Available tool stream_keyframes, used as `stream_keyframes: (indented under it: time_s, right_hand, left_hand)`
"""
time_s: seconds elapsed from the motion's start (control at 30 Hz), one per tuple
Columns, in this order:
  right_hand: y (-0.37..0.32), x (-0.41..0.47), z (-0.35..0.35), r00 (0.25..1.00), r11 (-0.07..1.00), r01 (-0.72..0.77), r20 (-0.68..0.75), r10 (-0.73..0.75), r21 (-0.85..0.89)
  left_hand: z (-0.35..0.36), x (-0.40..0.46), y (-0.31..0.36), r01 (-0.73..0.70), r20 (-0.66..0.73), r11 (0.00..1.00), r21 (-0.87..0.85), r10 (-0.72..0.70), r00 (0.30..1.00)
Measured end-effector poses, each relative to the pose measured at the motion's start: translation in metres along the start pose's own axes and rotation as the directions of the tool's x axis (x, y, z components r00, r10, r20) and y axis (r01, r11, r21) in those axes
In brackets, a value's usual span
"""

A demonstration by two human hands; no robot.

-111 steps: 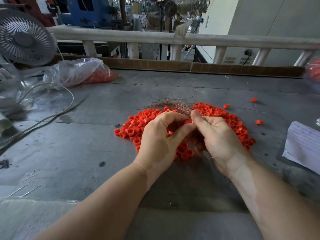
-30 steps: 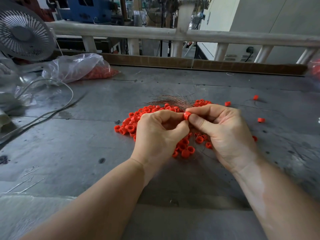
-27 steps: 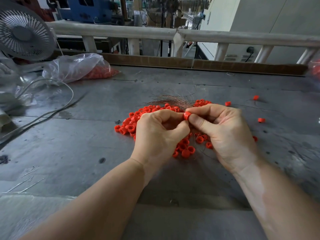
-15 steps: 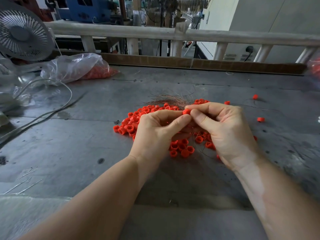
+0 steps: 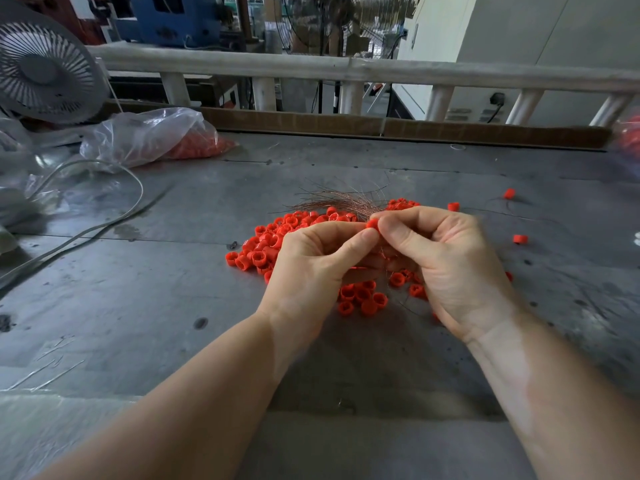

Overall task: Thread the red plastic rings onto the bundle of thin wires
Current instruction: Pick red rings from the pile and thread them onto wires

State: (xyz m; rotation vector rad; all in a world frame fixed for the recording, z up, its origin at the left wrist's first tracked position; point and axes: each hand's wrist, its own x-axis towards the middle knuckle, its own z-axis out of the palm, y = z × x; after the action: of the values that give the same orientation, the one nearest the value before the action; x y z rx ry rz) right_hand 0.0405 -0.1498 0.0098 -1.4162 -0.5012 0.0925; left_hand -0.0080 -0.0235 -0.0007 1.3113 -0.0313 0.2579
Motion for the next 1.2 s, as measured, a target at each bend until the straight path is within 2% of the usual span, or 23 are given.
stream_keyframes:
  time_s: [0.2,0.43,0.73,0.8,0.9,1.03,1.2]
  right_hand:
    - [0.005,0.0,0.001,1.0,1.0,-0.015,0.002,0.015,-0.005]
    - [0.003,-0.002,0.005,0.999,0.999,-0.001,-0.036,0.002,0.036]
    - [0.001,-0.003,0.007,0.995,0.998,0.056,-0.08,-0.058,-0.028]
    - [0.002,-0.002,0.006,0.994,0.996,0.062,-0.085,-0.068,-0.07]
    - [0.001,-0.001,0.003,0.993,0.99,0.071,-0.087,-0.082,-0.121]
    - [0.001,-0.003,0.006,0.999,1.0,0.011,-0.041,-0.01,0.016]
    - [-0.002,-0.006,0.01,0.993,0.983,-0.113,0.003,0.114,0.146]
  left_hand:
    - [0.001,-0.001,-0.001,-0.086,-0.043,0.983,0.164,0.094,0.995]
    - [0.002,-0.001,-0.002,-0.156,-0.063,0.917,0.367,0.192,0.979]
    - [0.002,0.0,-0.002,-0.199,-0.053,0.874,0.443,0.248,0.967]
    - [0.002,-0.001,-0.001,-0.19,-0.038,0.896,0.402,0.224,0.974]
    - [0.002,-0.002,0.0,-0.117,-0.009,0.967,0.225,0.122,0.993]
    - [0.001,0.0,-0.001,-0.075,-0.027,0.986,0.151,0.08,0.996]
    - [0.0,0.001,-0.003,-0.053,-0.065,0.986,0.155,0.064,0.996]
